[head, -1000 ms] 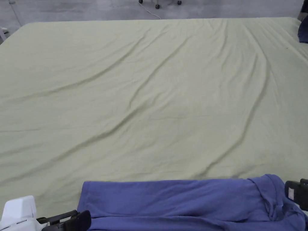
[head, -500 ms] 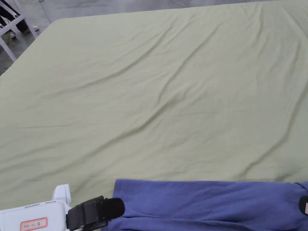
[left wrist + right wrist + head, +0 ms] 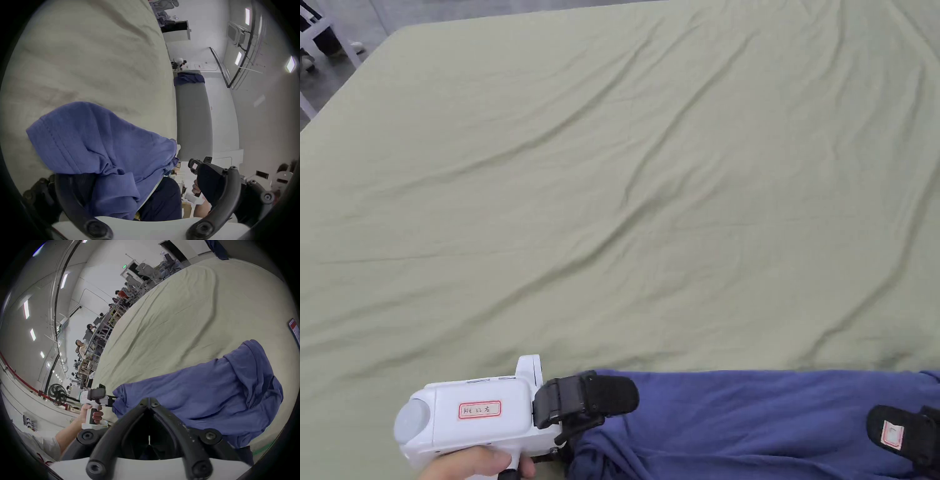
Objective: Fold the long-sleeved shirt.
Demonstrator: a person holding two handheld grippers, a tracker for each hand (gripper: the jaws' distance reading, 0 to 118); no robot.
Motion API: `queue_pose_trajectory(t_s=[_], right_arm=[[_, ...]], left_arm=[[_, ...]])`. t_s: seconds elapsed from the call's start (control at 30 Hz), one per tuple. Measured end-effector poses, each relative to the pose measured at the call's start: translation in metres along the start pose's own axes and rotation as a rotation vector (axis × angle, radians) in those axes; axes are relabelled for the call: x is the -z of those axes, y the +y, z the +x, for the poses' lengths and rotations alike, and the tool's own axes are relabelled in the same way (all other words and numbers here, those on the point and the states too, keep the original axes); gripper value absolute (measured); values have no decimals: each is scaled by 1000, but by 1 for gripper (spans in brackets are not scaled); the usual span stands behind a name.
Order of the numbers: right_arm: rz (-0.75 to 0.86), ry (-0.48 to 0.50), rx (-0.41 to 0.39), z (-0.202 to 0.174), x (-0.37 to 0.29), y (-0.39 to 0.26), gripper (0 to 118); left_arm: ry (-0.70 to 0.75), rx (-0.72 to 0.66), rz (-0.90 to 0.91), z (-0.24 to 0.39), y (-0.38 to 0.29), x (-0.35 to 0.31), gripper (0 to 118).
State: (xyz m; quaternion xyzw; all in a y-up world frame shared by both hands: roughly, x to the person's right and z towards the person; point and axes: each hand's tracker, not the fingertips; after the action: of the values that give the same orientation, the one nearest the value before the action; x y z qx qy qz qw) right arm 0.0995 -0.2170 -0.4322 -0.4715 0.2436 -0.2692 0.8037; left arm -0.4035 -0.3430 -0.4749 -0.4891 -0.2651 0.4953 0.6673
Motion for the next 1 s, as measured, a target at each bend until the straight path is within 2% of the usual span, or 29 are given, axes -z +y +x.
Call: queue_pose_trajectory(t_s=[0.03,0.07,0.1,0.13,0.17,0.2,0.23,0.4,0.5,0.57,0.63,1.0], right_arm=[[1,9,9,0,1,-1,2],[0,23,16,-1,2,-1,2],[1,36,26,-2,4,-2,2],[0,48,31,-3,6,-3,2],[-3,52,32,-5,8,-4,2],[-6,54,32,-6,10,-5,2],[-9,54,29,-7,12,-5,2],[-2,62,27,-12,9,-5,2],[30,73,32,-12,-4,-2,2],[52,59,35,-12,-13,2,2],[69,44,36,-11,-22,5,2],[100,19,52,-28,-26,9,2]], left_arm=[[55,25,-4,2,0,-3,109],[88,70,1,2,-2,-7,89],[140,93,23,-1,-5,-10,26],[221,48,25,-10,-11,-6,13],[172,-41,53,-24,-14,-6,13],[44,-109,77,-27,-16,-8,13],[60,-115,93,-29,-20,-8,12],[71,-59,103,-1,-29,-3,12],[7,11,133,32,-29,-9,12],[-76,-23,182,47,-28,-22,11],[-86,-1,208,55,-28,-34,11],[-103,-57,269,23,-46,-91,9]])
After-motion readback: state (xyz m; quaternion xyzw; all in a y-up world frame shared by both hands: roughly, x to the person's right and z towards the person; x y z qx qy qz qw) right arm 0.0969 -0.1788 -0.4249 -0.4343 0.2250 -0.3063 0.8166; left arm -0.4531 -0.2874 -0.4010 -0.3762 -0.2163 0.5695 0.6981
